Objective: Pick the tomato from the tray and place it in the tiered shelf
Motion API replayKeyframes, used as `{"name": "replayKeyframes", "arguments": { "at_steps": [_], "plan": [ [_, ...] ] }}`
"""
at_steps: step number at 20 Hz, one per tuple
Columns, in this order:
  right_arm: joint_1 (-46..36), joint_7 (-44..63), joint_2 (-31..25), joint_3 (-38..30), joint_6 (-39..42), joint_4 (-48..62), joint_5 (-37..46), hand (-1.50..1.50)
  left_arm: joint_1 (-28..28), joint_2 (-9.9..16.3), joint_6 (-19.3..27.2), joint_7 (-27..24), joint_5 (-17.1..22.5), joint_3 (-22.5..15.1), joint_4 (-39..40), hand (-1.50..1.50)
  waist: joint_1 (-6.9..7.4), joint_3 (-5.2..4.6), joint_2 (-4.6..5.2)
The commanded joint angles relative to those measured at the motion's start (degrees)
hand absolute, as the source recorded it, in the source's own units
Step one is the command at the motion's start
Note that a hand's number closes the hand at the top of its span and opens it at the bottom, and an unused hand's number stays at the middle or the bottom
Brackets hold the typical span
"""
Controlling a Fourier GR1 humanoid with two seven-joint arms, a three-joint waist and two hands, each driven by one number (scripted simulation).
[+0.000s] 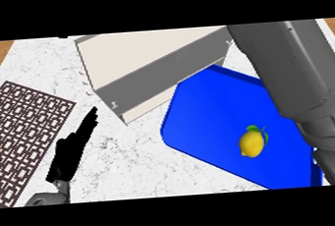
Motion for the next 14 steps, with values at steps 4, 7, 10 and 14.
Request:
{"name": "replayKeyframes", "arguments": {
  "at_steps": [4,7,10,14],
  "plan": [
    [-7.74,-5.86,4.15,-1.39,-6.95,20.65,2.61,1.5,-0.02,-0.82,-1.03,1.49,0.01,-1.22,-1.97,0.0,1.6,-0.03,0.57],
    [-7.87,-9.55,4.14,-2.04,-5.99,25.63,2.07,1.5,-0.24,0.26,-1.45,0.41,0.57,0.66,-0.28,0.0,0.86,-0.02,0.4],
    [-8.22,-9.65,8.38,-8.71,-6.87,25.02,-5.51,1.5,-2.49,-0.43,-0.83,1.93,0.35,0.5,-0.56,0.0,0.94,0.03,0.54],
    [-5.07,-8.6,11.05,-20.14,-7.87,25.95,-18.14,-1.5,-0.66,-1.51,-0.37,-0.45,-1.11,-1.23,0.88,0.0,1.78,0.1,1.06]
  ]
}}
